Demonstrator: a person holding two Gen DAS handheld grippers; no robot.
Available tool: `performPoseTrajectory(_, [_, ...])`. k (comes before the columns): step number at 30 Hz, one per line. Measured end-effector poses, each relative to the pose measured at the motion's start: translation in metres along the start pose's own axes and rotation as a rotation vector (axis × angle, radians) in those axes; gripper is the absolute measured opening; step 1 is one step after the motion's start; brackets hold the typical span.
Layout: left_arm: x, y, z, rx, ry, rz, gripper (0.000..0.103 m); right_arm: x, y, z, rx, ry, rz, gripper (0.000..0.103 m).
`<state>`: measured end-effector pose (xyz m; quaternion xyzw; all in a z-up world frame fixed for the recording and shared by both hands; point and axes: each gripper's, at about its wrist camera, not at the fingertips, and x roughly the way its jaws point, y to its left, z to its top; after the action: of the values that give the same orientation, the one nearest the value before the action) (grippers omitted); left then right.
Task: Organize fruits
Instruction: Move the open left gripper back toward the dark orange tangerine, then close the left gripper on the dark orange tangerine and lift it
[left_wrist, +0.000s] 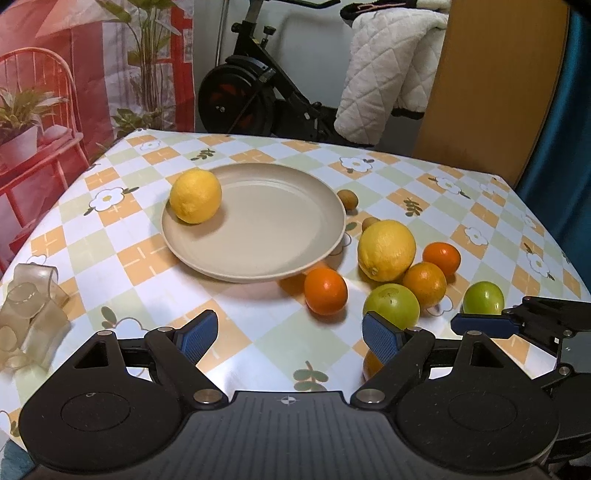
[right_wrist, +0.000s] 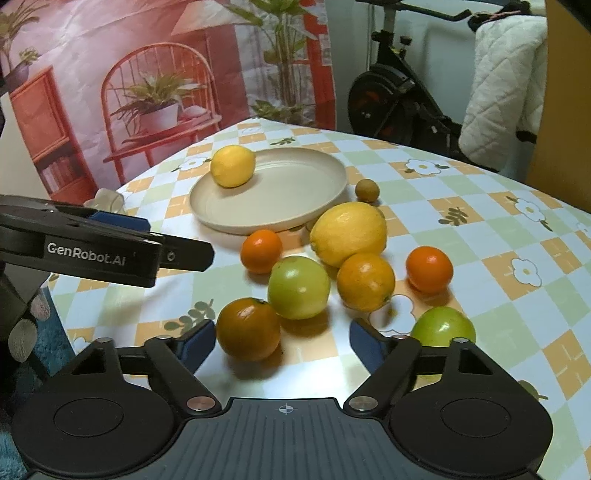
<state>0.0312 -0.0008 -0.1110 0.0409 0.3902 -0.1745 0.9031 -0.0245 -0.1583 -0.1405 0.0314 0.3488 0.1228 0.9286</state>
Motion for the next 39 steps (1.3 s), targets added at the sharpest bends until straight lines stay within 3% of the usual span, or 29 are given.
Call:
performPoseTrajectory(12, [0.003,-0.004,-0.004,0.008,0.015,-0.044,0.087,0.002,0.008,-0.002,-0.038,0.005,0.031,0.057])
performPoseTrajectory(25, [0.013,-0.018,-0.013,0.023,0.077,-0.216,0.072,0.007,0.01,-0.005,-0.037,0.013,0.077,0.042])
performPoseTrajectory(30, [0.022,-0.021,-0.016,0.023,0.094,-0.24,0.06,0.01,0.01,-0.007,-0.028,0.013,0.089,0.04])
performPoseTrajectory(39, [0.034,-0.021,-0.022,0.007,0.128,-0.272,0.055,0.015,0.008,-0.011,-0.011,0.024,0.104,0.037])
